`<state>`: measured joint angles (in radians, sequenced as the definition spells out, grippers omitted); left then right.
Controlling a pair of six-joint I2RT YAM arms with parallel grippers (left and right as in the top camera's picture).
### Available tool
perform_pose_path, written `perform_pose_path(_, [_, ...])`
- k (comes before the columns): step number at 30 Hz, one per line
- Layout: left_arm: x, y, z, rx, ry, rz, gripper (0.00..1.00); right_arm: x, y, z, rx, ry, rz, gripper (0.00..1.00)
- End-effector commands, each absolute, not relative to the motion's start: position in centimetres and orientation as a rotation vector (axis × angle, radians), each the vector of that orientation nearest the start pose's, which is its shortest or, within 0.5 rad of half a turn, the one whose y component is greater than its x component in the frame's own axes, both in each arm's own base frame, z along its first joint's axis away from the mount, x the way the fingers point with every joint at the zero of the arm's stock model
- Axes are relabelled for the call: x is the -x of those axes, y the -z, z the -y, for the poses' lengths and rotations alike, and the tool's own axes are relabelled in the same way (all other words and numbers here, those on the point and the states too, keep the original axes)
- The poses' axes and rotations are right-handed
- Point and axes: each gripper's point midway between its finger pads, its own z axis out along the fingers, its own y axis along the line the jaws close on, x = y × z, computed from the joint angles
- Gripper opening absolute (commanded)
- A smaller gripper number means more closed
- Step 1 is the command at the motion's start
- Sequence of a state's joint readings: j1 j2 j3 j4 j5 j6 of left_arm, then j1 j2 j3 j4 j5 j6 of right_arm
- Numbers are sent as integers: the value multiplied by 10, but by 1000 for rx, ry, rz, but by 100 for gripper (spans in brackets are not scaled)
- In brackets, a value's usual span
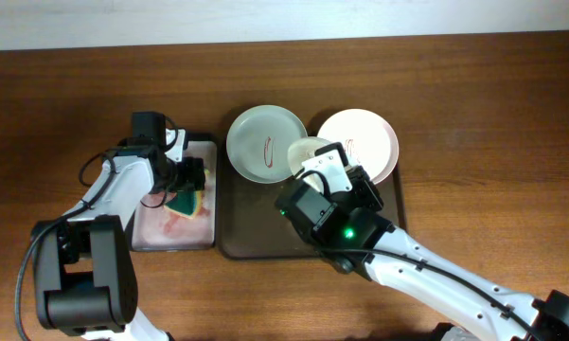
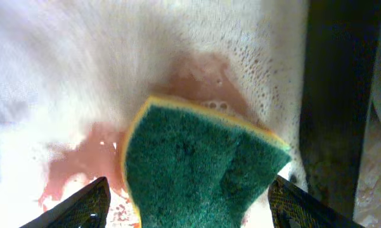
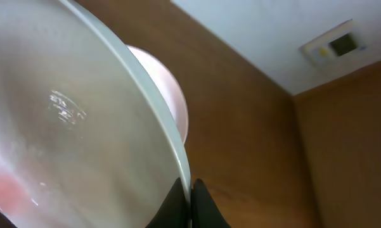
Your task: Clean dirty plates on tray and stack at the side
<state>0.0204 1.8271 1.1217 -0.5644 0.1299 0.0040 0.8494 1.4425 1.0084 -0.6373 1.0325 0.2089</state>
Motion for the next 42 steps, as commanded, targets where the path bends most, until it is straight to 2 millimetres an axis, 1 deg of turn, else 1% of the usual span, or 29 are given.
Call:
perform_pose_path(1, [-384, -14, 13, -19, 168, -2845, 77, -323, -223, -135, 262, 773, -1998, 4])
perform_pose_path(3, [-384, -12, 13, -18, 169, -2848, 76, -324, -228, -137, 252, 762, -1993, 4])
perform_pose_path(6, [-383, -4, 13, -16, 170, -2865, 72, -325, -232, -138, 244, 752, -1989, 4])
perform_pose_path(10, [-384, 2, 13, -16, 171, -2872, 59, -325, -227, -142, 249, 700, -2018, 4])
perform_pose_path(11, [-384, 3, 13, -17, 171, -2872, 50, -325, -224, -142, 229, 668, -2035, 4])
perform_pose_path(12, [-384, 3, 13, -17, 170, -2871, 36, -325, -222, -141, 212, 647, -2050, 4])
perform_pose_path(13, [-384, 3, 13, -16, 170, -2871, 29, -325, -220, -138, 189, 624, -2068, 4])
perform_pose_path(14, [-384, 3, 13, -16, 170, -2870, 15, -326, -216, -134, 156, 586, -2100, 4])
perform_pose_path(16, [-386, 3, 13, -17, 169, -2864, 2, -328, -213, -122, 104, 550, -2142, 4])
perform_pose_path(17, [-387, 2, 13, -17, 169, -2859, 0, -329, -213, -115, 78, 538, -2159, 4])
perform_pose_path(18, [-389, 1, 12, -17, 163, -2851, 0, -330, -214, -100, 23, 522, -2182, 4])
perform_pose_path(22, [-398, -8, 6, -11, 111, -2833, 0, -330, -220, -56, -127, 491, -2227, 4])
perform_pose_path(23, [-399, -10, 6, -11, 111, -2831, 2, -329, -221, -45, -177, 479, -2235, 4])
perform_pose_path(24, [-400, -12, 6, -11, 113, -2832, 16, -328, -221, -29, -240, 457, -2254, 4])
perform_pose_path(25, [-398, -14, 7, -5, 116, -2839, 53, -328, -220, -19, -280, 438, -2267, 4])
perform_pose_path(26, [-394, -13, 7, -4, 117, -2856, 73, -328, -217, -6, -331, 412, -2290, 4])
perform_pose_path(27, [-388, -11, 7, -3, 119, -2885, 82, -328, -213, 4, -372, 395, -2311, 4])
perform_pose_path(28, [-381, -9, 7, -1, 121, -2913, 82, -326, -206, 19, -437, 364, -2344, 4])
perform_pose_path(31, [-365, -6, 8, 3, 126, -2977, 82, -322, -195, 47, -565, 311, -2388, 4])
perform_pose_path(32, [-360, -5, 8, 4, 127, -3000, 82, -320, -191, 59, -620, 305, -2397, 4])
perform_pose_path(34, [-351, -4, 8, 7, 135, -3034, 77, -314, -183, 83, -724, 302, -2411, 4])
perform_pose_path(36, [-347, -4, 9, 7, 135, -3053, 71, -309, -177, 100, -801, 305, -2420, 4])
perform_pose_path(38, [-344, -3, 9, 8, 137, -3064, 59, -303, -165, 118, -893, 294, -2442, 4])
perform_pose_path(39, [-344, -3, 9, 8, 137, -3065, 49, -302, -161, 122, -916, 286, -2448, 4])
perform_pose_path(42, [-343, -3, 9, 8, 136, -3067, 27, -298, -143, 135, -997, 263, -2484, 4])
